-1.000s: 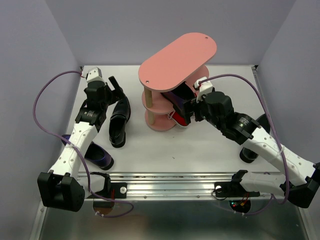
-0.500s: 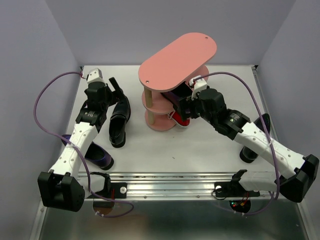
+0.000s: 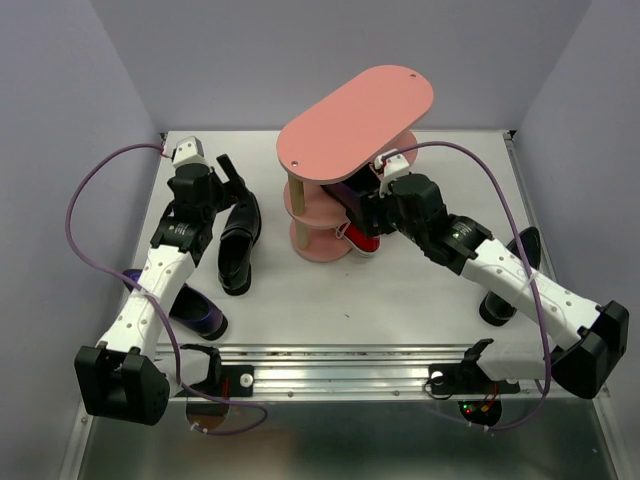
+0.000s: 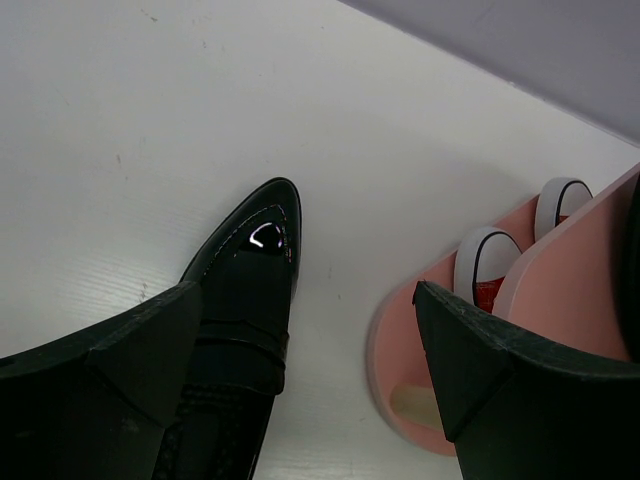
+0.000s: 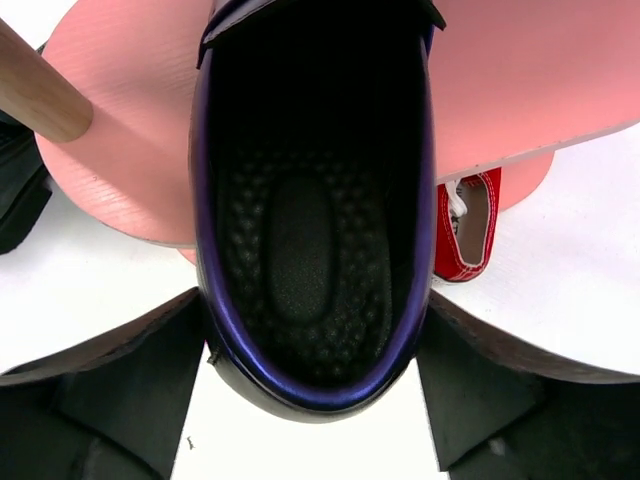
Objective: Place and organize the shoes onto the shoe shelf
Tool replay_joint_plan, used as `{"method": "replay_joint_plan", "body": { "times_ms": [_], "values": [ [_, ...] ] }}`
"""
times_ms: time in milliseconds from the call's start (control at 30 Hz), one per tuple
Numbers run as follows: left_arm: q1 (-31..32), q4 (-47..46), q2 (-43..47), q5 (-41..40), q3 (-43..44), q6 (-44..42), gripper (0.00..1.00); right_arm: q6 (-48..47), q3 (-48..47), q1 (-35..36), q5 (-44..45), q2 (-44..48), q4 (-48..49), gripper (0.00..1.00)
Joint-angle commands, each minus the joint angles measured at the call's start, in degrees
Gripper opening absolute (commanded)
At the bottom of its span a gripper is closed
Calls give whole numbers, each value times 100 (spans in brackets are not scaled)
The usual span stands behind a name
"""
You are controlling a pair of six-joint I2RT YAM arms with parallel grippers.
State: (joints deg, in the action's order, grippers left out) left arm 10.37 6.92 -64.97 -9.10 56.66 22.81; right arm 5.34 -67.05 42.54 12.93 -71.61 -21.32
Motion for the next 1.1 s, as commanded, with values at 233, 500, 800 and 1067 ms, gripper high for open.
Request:
{"method": "replay_joint_plan", "body": {
  "times_ms": [233,500,800,1067],
  "values": [
    [-9,-164,195,-100,-68,-75,99,-454,-546,17,-230,-81,480,42],
    [-18,-156,187,-100,-50,-57,99,-1070,-959,-36,-414,-274,735,25],
    [-17,-112,195,-127,-15,-84,99,-1448,-1188,-88,-493,-511,989,24],
    [-9,-77,195,-171,20,-92,99,-1808,-1214,-255,-616,-670,1034,24]
  ]
}}
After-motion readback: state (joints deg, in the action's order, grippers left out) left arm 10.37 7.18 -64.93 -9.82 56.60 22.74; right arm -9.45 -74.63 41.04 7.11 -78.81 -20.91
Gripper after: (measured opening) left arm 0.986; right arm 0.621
